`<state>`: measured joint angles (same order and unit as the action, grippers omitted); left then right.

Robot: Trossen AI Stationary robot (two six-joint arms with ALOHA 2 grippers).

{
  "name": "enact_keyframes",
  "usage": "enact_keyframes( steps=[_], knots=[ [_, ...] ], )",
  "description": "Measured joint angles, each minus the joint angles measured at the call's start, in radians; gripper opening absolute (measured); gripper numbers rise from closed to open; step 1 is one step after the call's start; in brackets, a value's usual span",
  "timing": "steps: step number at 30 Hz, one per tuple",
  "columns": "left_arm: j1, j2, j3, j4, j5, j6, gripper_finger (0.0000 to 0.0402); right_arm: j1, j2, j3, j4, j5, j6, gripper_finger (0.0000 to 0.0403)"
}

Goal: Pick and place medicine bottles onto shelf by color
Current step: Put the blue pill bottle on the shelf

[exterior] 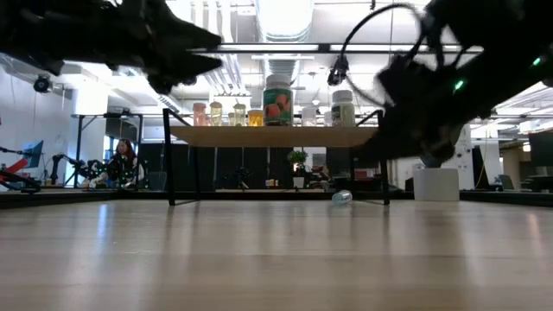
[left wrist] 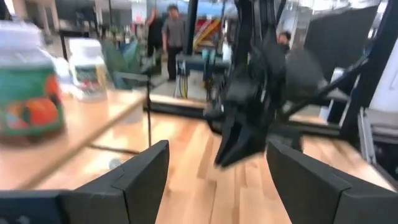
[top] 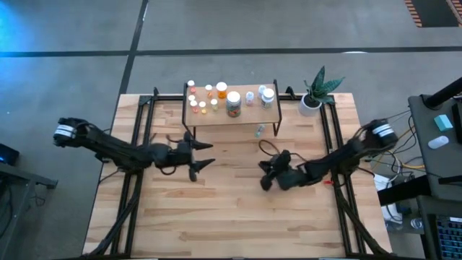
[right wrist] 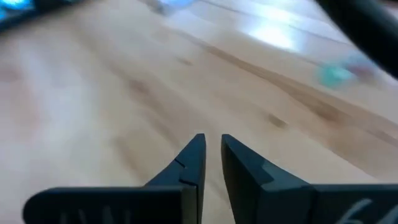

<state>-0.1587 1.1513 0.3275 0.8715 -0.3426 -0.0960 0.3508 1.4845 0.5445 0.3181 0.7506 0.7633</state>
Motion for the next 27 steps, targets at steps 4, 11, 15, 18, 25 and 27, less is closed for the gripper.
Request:
enact_keyframes(
  steps=[4,11,15,18,25,27],
  knots=[
    [0.000,0.153,0.073,0.001,0.000,-0.026,0.0254,0.000,-0.141,-0.123,0.249,-0.079,-0.176,0.0043],
    [0.001,0.457,0.287,0.000,-0.136,-0.029,0.0254,0.001,-0.392,-0.223,0.263,-0.071,-0.262,0.0043],
    [0.001,0.592,0.406,0.000,-0.291,-0.038,0.0254,0.001,-0.490,-0.262,0.263,-0.071,-0.314,0.0043],
    [0.001,0.672,0.476,0.001,-0.383,-0.090,0.0254,0.001,-0.539,-0.285,0.262,-0.069,-0.338,0.0043],
    [0.031,0.899,0.635,-0.001,-0.411,-0.219,0.0254,0.001,-0.589,-0.297,0.263,-0.051,-0.422,0.0043],
    [0.034,0.963,0.695,0.001,-0.411,-0.214,0.0254,0.001,-0.594,-0.297,0.259,-0.051,-0.441,0.0043]
  ],
)
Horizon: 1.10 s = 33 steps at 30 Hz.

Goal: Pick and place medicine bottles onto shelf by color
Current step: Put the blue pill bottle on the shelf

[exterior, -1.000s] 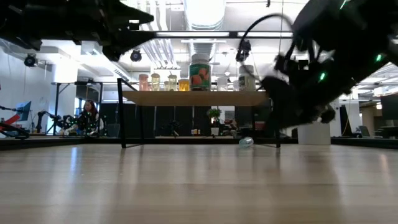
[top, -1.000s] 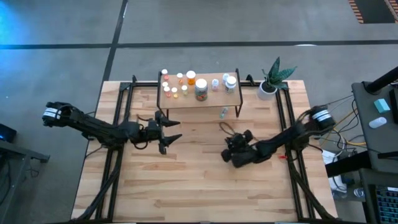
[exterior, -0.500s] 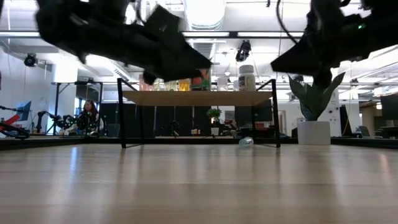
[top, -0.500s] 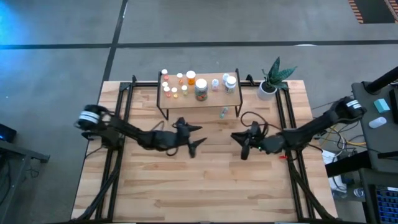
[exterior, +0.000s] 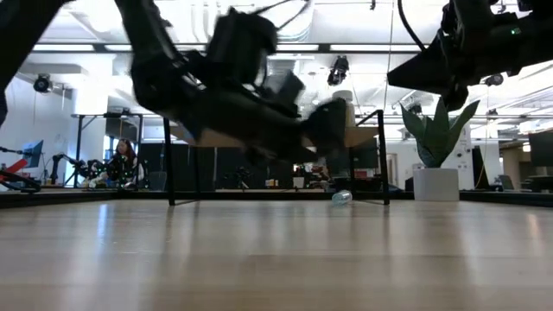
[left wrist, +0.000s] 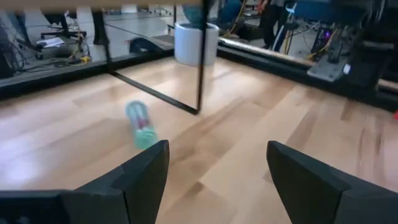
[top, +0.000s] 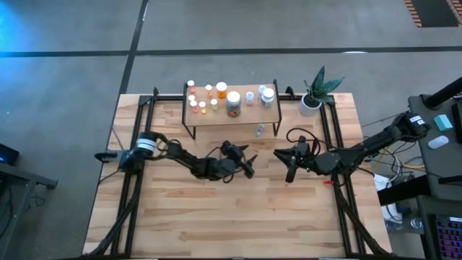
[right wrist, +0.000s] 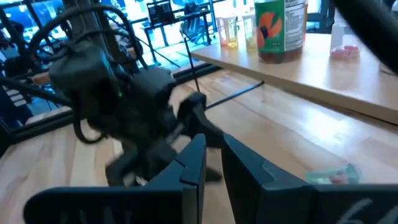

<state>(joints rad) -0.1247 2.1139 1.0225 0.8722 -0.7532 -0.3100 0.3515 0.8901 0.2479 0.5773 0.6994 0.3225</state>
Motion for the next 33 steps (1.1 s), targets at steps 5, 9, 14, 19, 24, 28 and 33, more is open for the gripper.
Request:
enact_keyframes(
  steps=[5,9,14,19,24,28,33],
  knots=[
    [0.012,0.117,0.156,-0.056,-0.039,0.055,0.0254,0.000,0.001,0.000,0.002,0.000,-0.020,0.0043],
    [0.044,0.176,0.290,-0.278,-0.103,0.045,0.0254,0.006,0.001,0.000,-0.005,0.000,-0.035,0.0043],
    [0.087,0.225,0.374,-0.414,-0.094,-0.087,0.0254,0.006,0.000,0.000,-0.029,0.000,-0.043,0.0043],
    [0.106,0.221,0.367,-0.420,-0.099,-0.129,0.0254,0.017,0.001,0.000,-0.058,0.000,-0.030,0.0043],
    [0.139,0.218,0.367,-0.422,0.000,-0.167,0.0273,0.019,0.000,0.000,-0.057,0.000,-0.035,0.0043],
    [0.164,0.222,0.365,-0.439,0.066,-0.208,0.0315,0.020,0.000,0.000,-0.055,0.000,-0.030,0.0043],
    [0.170,0.222,0.359,-0.443,0.013,-0.209,0.0356,0.024,0.000,0.000,-0.051,0.000,-0.031,0.0043]
  ],
)
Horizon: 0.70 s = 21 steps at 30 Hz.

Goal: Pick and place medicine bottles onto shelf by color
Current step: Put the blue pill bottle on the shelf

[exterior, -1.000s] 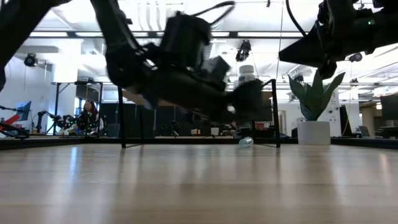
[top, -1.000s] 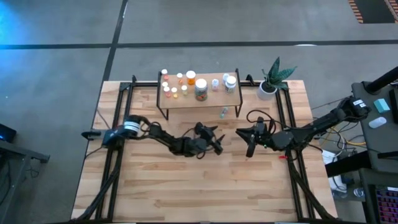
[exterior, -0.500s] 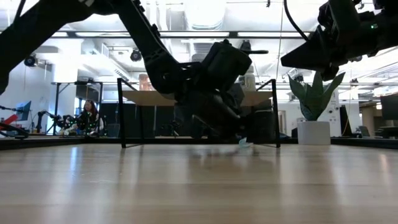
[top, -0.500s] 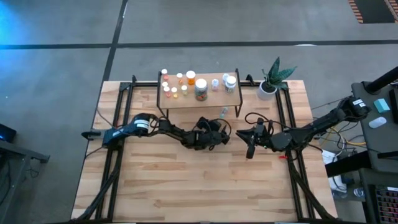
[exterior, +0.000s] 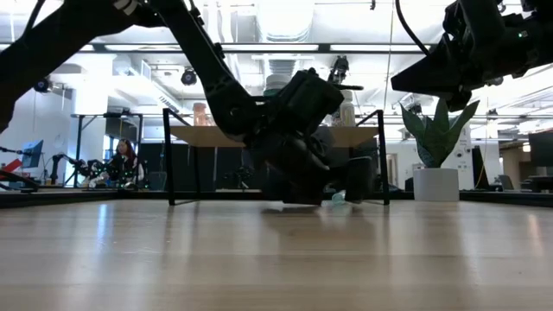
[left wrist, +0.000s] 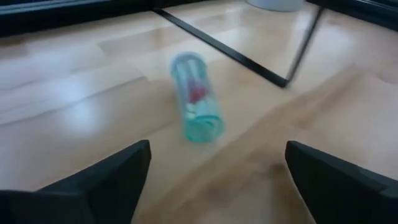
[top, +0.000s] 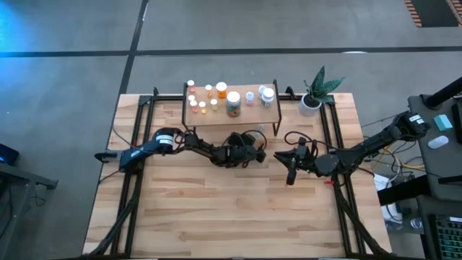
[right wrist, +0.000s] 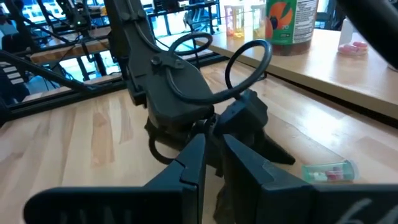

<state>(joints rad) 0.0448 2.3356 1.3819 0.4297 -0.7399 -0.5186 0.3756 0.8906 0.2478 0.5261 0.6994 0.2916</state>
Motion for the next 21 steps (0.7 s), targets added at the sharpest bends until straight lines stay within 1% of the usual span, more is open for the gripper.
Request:
enact_keyframes(
  steps=[2,7,13,21],
  knots=[
    [0.004,0.001,0.000,-0.001,-0.027,-0.001,0.0362,0.000,0.000,0.000,0.001,0.000,0.000,0.0043],
    [0.025,0.001,0.001,0.001,-0.028,-0.019,0.0360,0.000,0.000,0.000,0.003,0.000,0.000,0.0043],
    [0.042,0.002,0.008,0.007,0.021,-0.052,0.0343,0.000,0.000,0.000,0.003,0.000,-0.002,0.0043],
    [0.043,0.002,0.026,0.006,0.032,-0.051,0.0331,0.000,0.000,0.000,0.003,0.000,-0.008,0.0043]
  ],
)
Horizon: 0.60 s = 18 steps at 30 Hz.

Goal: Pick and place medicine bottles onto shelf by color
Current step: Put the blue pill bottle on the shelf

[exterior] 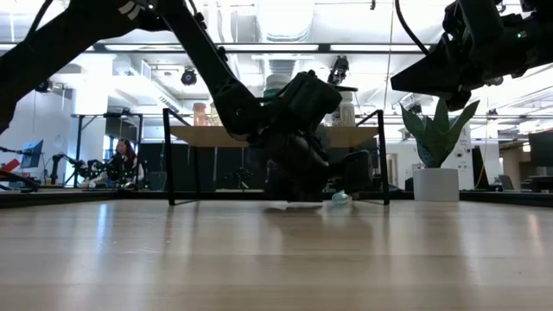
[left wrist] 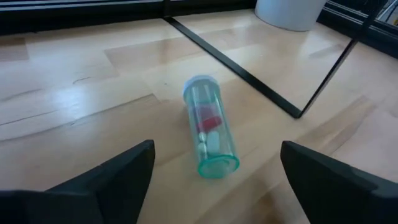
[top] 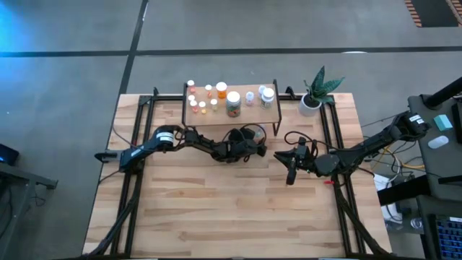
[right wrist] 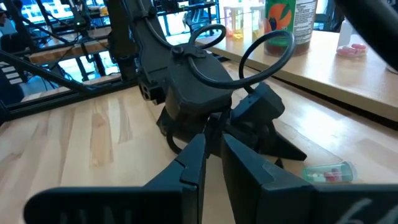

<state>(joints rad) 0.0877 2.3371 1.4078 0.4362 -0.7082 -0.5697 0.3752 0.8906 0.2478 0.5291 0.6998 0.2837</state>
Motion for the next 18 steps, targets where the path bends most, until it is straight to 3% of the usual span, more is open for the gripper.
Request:
enact_keyframes(
  steps=[12,18],
  knots=[
    [0.000,0.004,0.015,-0.009,-0.001,0.034,0.0331,0.000,0.000,0.000,0.001,0.008,-0.009,0.0043],
    [-0.003,0.094,0.093,-0.002,-0.021,0.048,0.0331,0.000,0.000,0.001,0.006,0.008,-0.008,0.0043]
  ],
)
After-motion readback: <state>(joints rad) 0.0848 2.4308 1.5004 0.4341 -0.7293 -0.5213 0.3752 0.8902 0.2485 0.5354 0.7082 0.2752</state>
